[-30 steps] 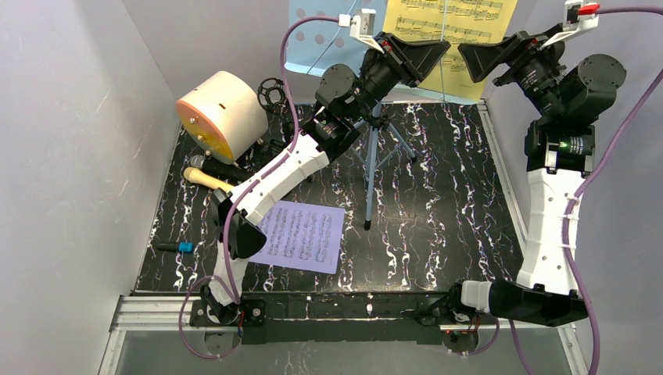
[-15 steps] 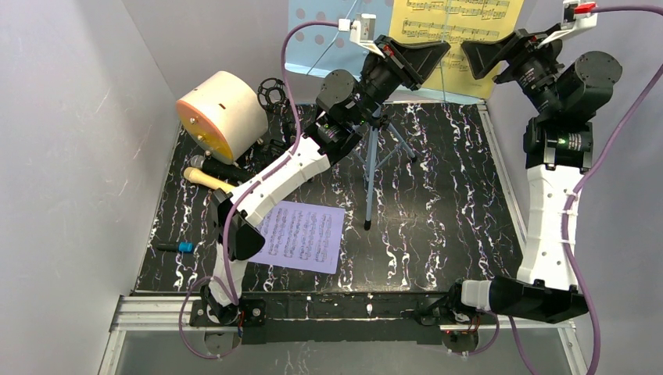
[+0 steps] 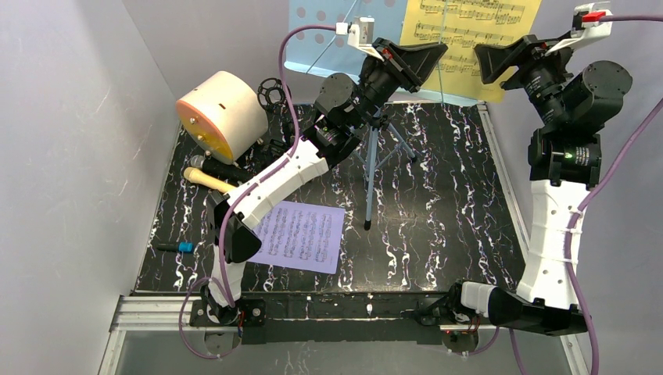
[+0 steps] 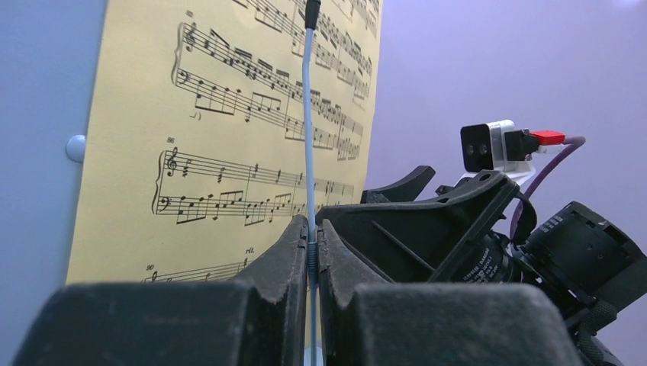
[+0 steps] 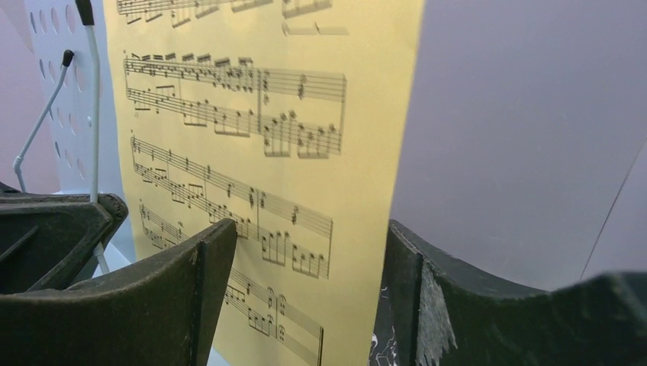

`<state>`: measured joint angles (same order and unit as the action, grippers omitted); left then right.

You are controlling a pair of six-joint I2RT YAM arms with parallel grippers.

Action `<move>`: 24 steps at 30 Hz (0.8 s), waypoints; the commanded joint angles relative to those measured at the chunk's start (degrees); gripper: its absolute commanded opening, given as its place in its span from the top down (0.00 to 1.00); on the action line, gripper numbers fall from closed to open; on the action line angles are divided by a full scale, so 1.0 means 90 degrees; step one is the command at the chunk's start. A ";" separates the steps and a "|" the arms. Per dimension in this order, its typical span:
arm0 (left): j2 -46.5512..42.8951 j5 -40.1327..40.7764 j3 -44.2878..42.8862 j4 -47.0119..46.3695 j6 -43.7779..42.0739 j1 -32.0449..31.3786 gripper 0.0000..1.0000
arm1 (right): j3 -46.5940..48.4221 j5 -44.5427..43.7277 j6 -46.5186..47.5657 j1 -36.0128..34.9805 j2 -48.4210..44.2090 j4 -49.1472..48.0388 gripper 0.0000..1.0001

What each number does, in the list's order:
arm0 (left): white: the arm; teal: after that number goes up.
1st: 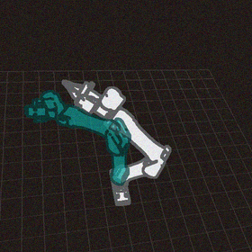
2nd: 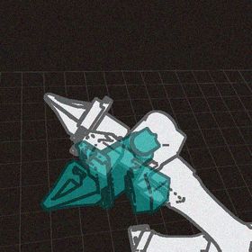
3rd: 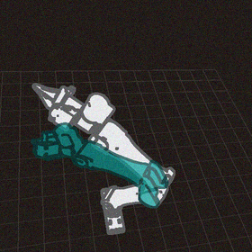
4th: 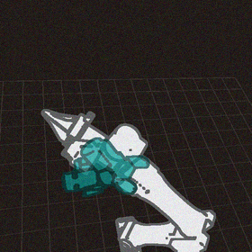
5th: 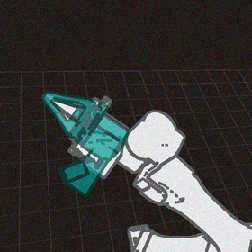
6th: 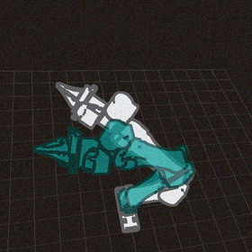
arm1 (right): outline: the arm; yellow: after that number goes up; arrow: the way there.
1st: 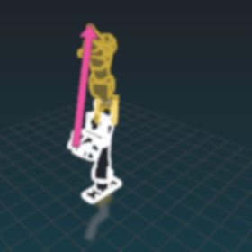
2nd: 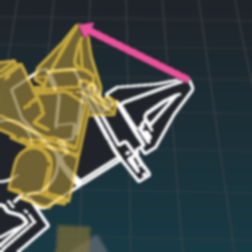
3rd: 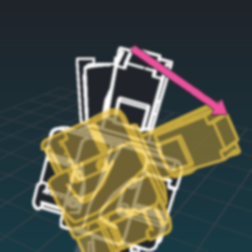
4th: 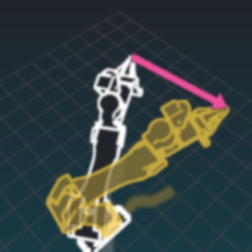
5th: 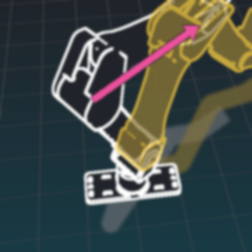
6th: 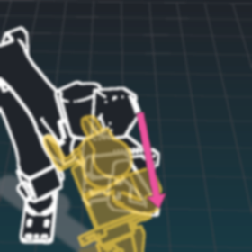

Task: Pack up the instrument practice props
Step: Pick up the sheet music from the music stand.

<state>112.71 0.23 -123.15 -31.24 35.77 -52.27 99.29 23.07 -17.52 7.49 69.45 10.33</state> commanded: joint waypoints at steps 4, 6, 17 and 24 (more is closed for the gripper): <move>-0.0399 0.0296 0.0135 0.0063 -0.0254 0.0022 1.00 | 0.0033 0.0462 -0.0113 0.0039 -0.0194 -0.0162 0.31; -0.0394 0.0296 0.0142 0.0072 -0.0274 0.0017 1.00 | 0.0050 0.0523 -0.0159 0.0037 -0.0228 -0.0199 0.35; -0.0374 0.0396 0.0186 0.0171 -0.0351 0.0017 1.00 | 0.0144 0.0177 0.0018 0.0042 -0.0404 -0.0038 0.65; -0.0403 0.0506 0.0271 0.0188 -0.0406 0.0017 1.00 | 0.0064 -0.0868 0.0316 0.0039 -0.0661 0.0271 0.96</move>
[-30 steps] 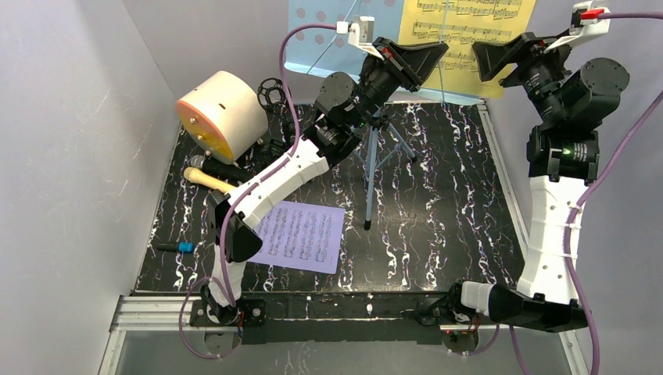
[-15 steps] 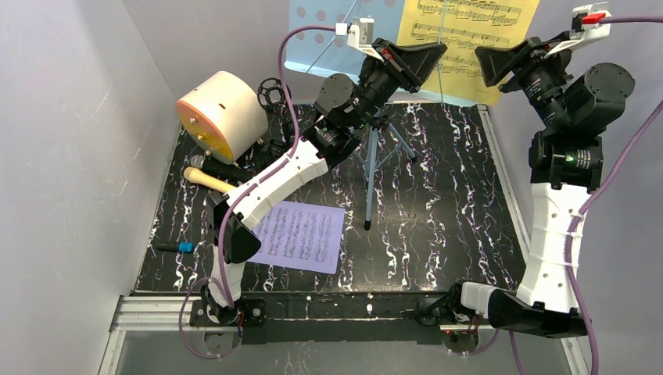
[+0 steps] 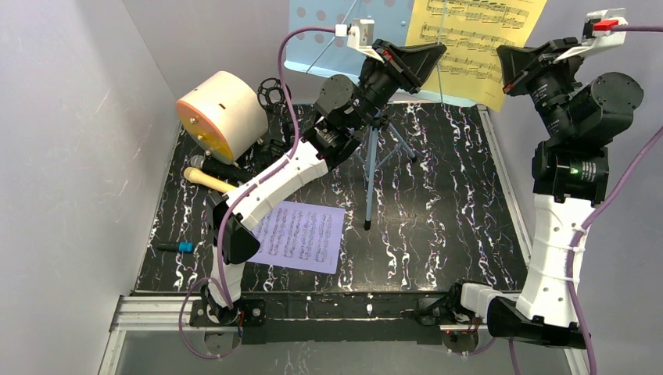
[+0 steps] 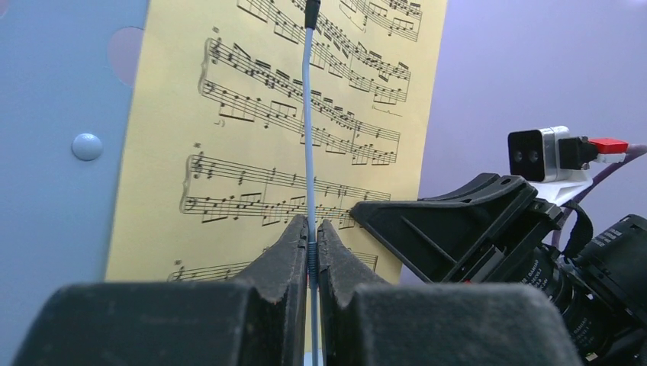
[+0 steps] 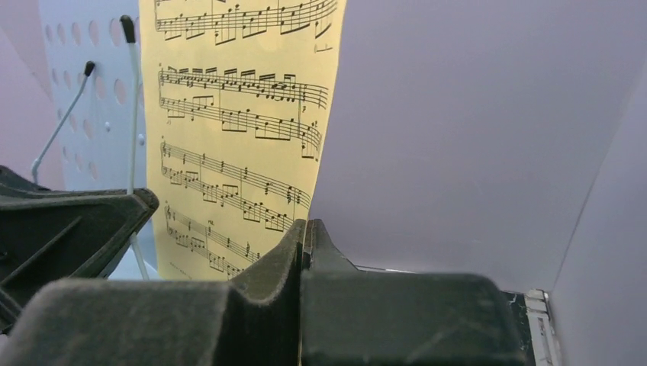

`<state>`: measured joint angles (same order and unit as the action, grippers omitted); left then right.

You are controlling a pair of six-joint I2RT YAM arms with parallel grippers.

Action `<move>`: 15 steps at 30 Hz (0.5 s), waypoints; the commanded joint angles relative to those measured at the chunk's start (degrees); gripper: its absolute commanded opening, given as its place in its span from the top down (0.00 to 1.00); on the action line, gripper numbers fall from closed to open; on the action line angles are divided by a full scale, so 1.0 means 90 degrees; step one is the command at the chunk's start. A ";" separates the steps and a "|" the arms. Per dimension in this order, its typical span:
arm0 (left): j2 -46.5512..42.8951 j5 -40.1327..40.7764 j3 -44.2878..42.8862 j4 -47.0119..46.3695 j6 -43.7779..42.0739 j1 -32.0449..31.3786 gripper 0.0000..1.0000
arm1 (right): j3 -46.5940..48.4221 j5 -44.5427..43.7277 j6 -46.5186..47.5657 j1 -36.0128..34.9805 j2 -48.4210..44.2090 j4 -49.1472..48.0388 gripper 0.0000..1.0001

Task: Pack up the instrument practice props
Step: Pick up the sheet music from the music stand.

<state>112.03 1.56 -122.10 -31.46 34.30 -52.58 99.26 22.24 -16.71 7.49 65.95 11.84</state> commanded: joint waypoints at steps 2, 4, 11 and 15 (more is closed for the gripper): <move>-0.0322 0.0413 0.0180 0.0231 -0.0265 0.0051 1.00 | -0.0012 -0.1208 0.0324 0.0042 -0.0404 0.0165 0.99; -0.0296 0.0470 0.0197 0.0239 -0.0276 0.0051 1.00 | -0.0075 -0.1663 0.0421 0.0037 -0.0528 0.0230 0.99; -0.0204 0.0687 0.0229 0.0311 -0.0228 0.0048 0.99 | -0.0588 -0.3221 0.0446 0.0041 -0.1179 0.0293 0.99; -0.0182 0.0776 0.0233 0.0339 -0.0228 0.0046 0.95 | -0.0902 -0.3826 0.0497 0.0037 -0.1512 0.0354 0.99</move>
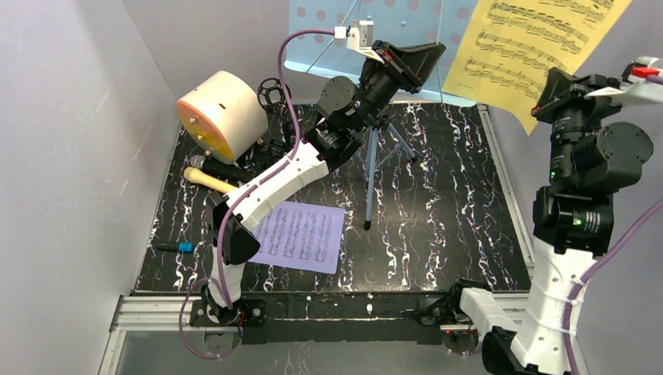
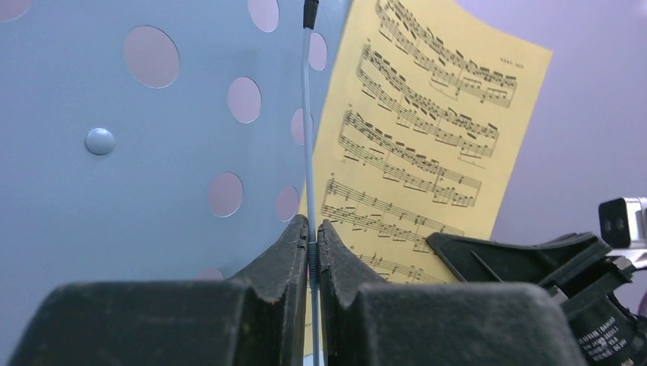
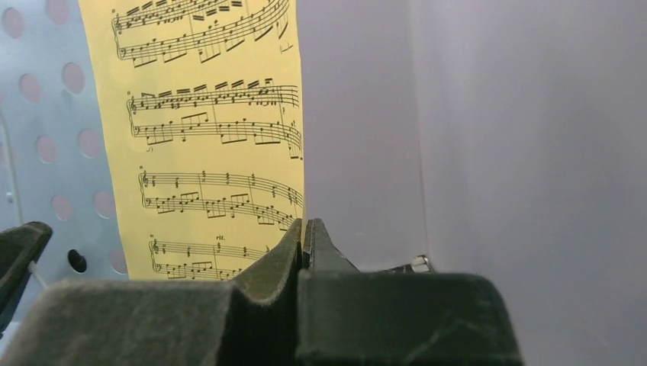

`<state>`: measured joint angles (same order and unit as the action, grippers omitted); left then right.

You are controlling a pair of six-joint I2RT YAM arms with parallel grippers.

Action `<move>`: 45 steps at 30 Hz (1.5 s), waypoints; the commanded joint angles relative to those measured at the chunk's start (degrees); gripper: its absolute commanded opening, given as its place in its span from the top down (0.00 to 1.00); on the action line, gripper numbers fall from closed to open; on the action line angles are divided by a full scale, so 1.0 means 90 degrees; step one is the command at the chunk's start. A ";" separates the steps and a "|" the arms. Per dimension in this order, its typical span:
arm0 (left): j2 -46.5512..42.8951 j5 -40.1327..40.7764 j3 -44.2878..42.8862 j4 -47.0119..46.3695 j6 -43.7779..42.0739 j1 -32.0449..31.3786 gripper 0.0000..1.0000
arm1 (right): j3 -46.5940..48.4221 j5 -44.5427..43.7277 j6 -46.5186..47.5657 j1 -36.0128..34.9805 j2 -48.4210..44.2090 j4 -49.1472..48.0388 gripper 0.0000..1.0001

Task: Pack up the instrument practice props
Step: Pick up the sheet music from the music stand, then place the sheet music at the center of the board.

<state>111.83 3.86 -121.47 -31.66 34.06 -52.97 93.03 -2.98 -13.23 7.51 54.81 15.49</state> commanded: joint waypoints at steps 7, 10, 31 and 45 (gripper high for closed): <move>-0.0193 0.0549 0.0187 0.0458 -0.0285 0.0090 0.86 | -0.0466 -0.1323 -0.0146 0.0007 -0.0562 0.0339 0.99; -0.0267 0.0504 0.0211 0.0516 -0.0366 0.0095 0.80 | -0.0419 -0.1213 -0.0326 -0.0030 -0.0594 0.0671 0.99; -0.2645 -0.0392 0.2680 0.0564 -0.1636 0.0094 0.11 | -0.0905 0.0259 -0.0945 -0.0433 -0.0659 0.2599 0.99; -0.4872 -0.1448 0.6279 0.1103 -0.3423 0.0095 0.02 | -0.1957 0.2724 -0.1582 -0.0449 -0.0483 0.2341 0.99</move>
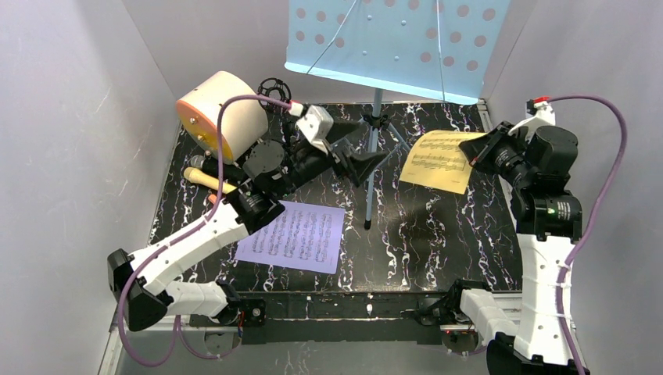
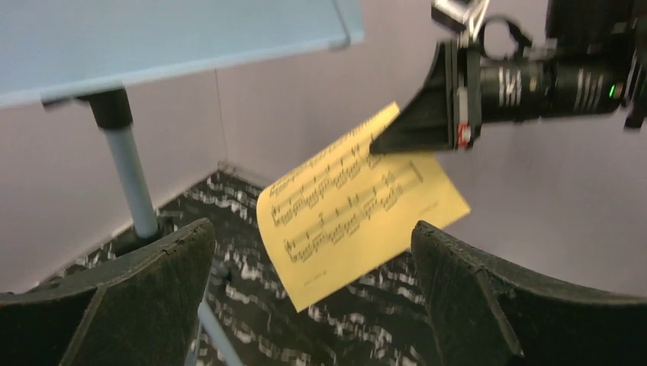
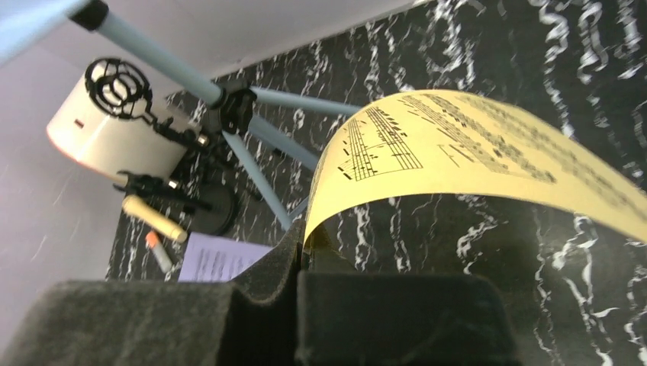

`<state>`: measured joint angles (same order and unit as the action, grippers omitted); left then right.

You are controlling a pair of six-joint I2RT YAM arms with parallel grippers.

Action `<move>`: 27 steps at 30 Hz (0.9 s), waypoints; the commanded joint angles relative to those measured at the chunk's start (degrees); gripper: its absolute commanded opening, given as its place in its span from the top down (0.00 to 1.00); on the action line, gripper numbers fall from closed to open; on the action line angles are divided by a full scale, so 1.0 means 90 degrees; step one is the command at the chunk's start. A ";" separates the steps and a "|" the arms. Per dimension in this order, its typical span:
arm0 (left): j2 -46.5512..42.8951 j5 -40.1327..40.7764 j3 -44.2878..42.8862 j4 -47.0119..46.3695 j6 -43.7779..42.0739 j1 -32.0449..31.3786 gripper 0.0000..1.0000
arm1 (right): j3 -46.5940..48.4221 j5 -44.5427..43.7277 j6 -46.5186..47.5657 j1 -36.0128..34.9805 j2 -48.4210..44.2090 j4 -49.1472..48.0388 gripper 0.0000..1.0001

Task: Pack up the instrument practice props
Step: Place the sheet music at the center of the board.

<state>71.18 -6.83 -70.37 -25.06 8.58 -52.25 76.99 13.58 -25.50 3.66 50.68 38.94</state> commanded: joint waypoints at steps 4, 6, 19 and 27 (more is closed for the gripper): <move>-0.0640 -0.0262 0.1344 0.0382 -0.1096 0.0014 0.02 | -0.0612 0.1648 -0.0630 -0.0017 -0.0018 -0.0549 0.99; -0.0680 -0.0402 0.1636 0.0337 -0.1455 0.0014 0.02 | -0.0868 0.1973 -0.0869 -0.0020 -0.0034 -0.0790 0.99; -0.0295 0.0187 0.2851 -0.0833 -0.3805 -0.1005 0.02 | -0.1300 0.2433 -0.1387 -0.0020 -0.0092 -0.1241 0.99; 0.0647 0.1473 0.2849 -0.2355 -0.4979 -0.1646 0.02 | -0.1562 0.2542 -0.1571 -0.0018 -0.0208 -0.1406 0.99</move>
<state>75.07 -1.32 -44.69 -34.92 -29.19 -65.08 63.02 34.74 -38.50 3.62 49.80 29.56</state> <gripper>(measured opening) 0.983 0.029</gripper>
